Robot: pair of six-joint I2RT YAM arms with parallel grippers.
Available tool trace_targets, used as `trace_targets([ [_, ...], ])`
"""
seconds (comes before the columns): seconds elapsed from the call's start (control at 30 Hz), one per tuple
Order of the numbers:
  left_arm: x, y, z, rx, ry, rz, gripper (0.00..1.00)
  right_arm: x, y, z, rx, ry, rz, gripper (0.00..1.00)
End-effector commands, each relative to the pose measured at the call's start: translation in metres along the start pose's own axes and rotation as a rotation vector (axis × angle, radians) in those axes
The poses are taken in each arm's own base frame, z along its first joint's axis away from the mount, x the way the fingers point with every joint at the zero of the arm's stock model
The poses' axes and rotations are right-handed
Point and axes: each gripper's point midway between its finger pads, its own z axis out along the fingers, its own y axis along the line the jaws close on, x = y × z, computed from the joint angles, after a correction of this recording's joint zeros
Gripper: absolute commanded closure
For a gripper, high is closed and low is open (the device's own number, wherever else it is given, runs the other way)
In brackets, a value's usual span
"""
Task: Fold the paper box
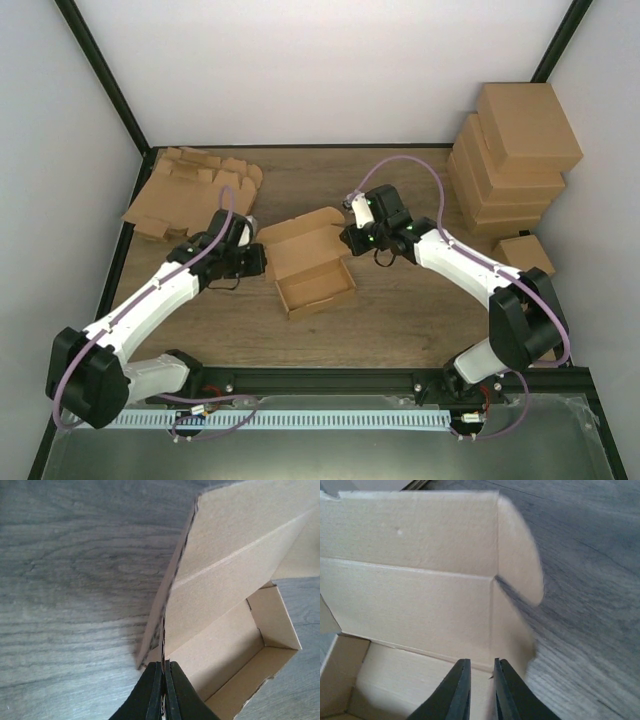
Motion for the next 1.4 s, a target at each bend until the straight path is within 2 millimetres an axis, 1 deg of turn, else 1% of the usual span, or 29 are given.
trace_targets([
  [0.0, -0.019, -0.012, -0.005, 0.012, -0.037, 0.040, 0.96, -0.022, -0.002, -0.009, 0.057, -0.053, 0.001, 0.83],
  [0.1, -0.021, -0.010, -0.005, -0.007, -0.031, 0.077, 0.96, -0.025, -0.008, -0.013, 0.068, -0.065, 0.009, 0.74],
  [0.17, -0.022, -0.011, -0.005, -0.010, -0.027, 0.097, 0.96, -0.027, -0.008, -0.016, 0.049, -0.074, 0.004, 0.65],
  [0.2, -0.021, -0.010, -0.004, -0.012, -0.024, 0.106, 0.96, -0.029, -0.008, -0.017, 0.044, -0.080, -0.001, 0.62],
  [0.37, -0.019, -0.009, 0.001, -0.019, 0.001, 0.140, 0.96, -0.033, -0.018, -0.015, 0.031, -0.079, -0.006, 0.58],
  [0.5, -0.017, -0.011, 0.004, -0.007, 0.014, 0.154, 0.96, -0.034, -0.018, -0.004, -0.028, -0.038, 0.003, 0.54],
  [0.6, -0.016, -0.011, 0.005, -0.006, 0.020, 0.159, 0.96, -0.032, -0.017, 0.005, -0.048, -0.010, 0.010, 0.54],
  [0.63, -0.016, -0.010, 0.005, -0.008, 0.020, 0.161, 0.96, -0.032, -0.018, 0.007, -0.048, -0.004, 0.013, 0.55],
  [0.73, -0.016, -0.008, 0.005, -0.015, 0.020, 0.162, 0.96, -0.030, -0.018, 0.010, -0.055, 0.017, 0.018, 0.62],
  [0.83, -0.016, -0.009, 0.005, -0.014, 0.017, 0.162, 0.96, -0.027, -0.018, 0.009, -0.054, 0.037, 0.020, 0.63],
  [0.9, -0.016, -0.008, 0.005, -0.017, 0.016, 0.162, 0.96, -0.024, -0.018, 0.007, -0.048, 0.049, 0.024, 0.65],
  [0.97, -0.016, -0.009, 0.005, -0.014, 0.016, 0.164, 0.96, -0.020, -0.018, 0.007, -0.045, 0.067, 0.029, 0.69],
  [1.1, -0.016, -0.012, 0.007, 0.003, 0.021, 0.163, 0.96, -0.011, -0.018, 0.008, -0.050, 0.097, 0.039, 0.81],
  [1.17, -0.017, -0.013, 0.007, 0.007, 0.020, 0.164, 0.96, -0.010, -0.018, 0.006, -0.050, 0.095, 0.044, 0.84],
  [1.2, -0.017, -0.013, 0.007, 0.008, 0.020, 0.164, 0.96, -0.011, -0.017, 0.006, -0.052, 0.093, 0.045, 0.89],
  [1.27, -0.018, -0.014, 0.007, 0.010, 0.018, 0.164, 0.96, -0.012, -0.015, 0.003, -0.056, 0.088, 0.047, 0.96],
  [1.3, -0.019, -0.014, 0.007, 0.011, 0.015, 0.161, 0.96, -0.012, -0.015, 0.003, -0.054, 0.088, 0.049, 0.99],
  [1.37, -0.022, -0.016, 0.007, 0.011, 0.007, 0.152, 0.96, -0.018, -0.014, 0.000, -0.033, 0.071, 0.053, 0.99],
])
